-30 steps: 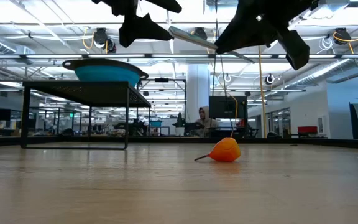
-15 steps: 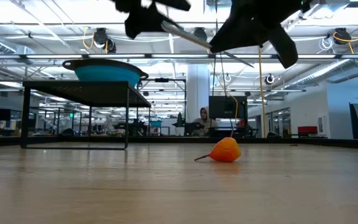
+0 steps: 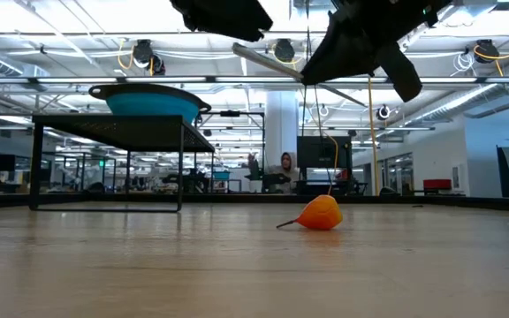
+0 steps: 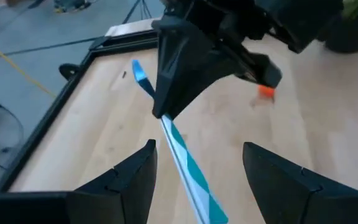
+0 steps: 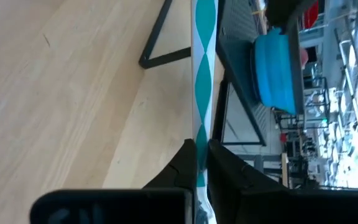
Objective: Pick & Place Fruit
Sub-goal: Put the blue knife on the shelf
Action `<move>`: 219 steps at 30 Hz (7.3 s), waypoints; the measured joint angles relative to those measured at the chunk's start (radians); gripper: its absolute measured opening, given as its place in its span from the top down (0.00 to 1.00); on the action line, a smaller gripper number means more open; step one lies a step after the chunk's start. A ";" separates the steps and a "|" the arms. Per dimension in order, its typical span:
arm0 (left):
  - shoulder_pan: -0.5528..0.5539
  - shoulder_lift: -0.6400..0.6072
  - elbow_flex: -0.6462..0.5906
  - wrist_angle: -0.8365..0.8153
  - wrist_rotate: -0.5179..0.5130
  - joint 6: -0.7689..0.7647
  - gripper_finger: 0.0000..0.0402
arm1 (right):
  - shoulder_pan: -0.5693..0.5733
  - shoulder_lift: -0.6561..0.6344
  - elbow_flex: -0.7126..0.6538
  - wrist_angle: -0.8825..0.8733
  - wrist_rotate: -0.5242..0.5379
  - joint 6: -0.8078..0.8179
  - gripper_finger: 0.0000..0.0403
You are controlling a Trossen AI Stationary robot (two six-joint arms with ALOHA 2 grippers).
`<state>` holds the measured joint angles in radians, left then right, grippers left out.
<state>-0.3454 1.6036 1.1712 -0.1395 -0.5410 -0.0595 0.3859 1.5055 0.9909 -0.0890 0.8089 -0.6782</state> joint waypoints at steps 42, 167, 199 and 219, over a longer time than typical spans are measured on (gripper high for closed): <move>0.083 0.238 0.300 -0.353 -0.086 0.070 0.42 | 0.002 0.000 0.000 -0.039 -0.002 0.118 0.97; 0.109 -0.678 -0.450 -0.464 -0.060 -0.241 0.92 | 0.026 -0.249 -0.154 -0.163 -0.134 0.536 0.60; 0.334 -0.886 -0.552 -0.617 0.079 -0.132 0.83 | 0.026 -0.249 -0.154 -0.102 -0.160 0.534 0.60; 0.351 -0.884 -0.540 -0.611 0.135 -0.171 0.86 | 0.026 -0.249 -0.154 -0.105 -0.164 0.534 0.60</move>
<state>0.0052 0.7194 0.6315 -0.7501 -0.4057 -0.2302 0.4118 1.2568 0.8371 -0.1935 0.6445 -0.1440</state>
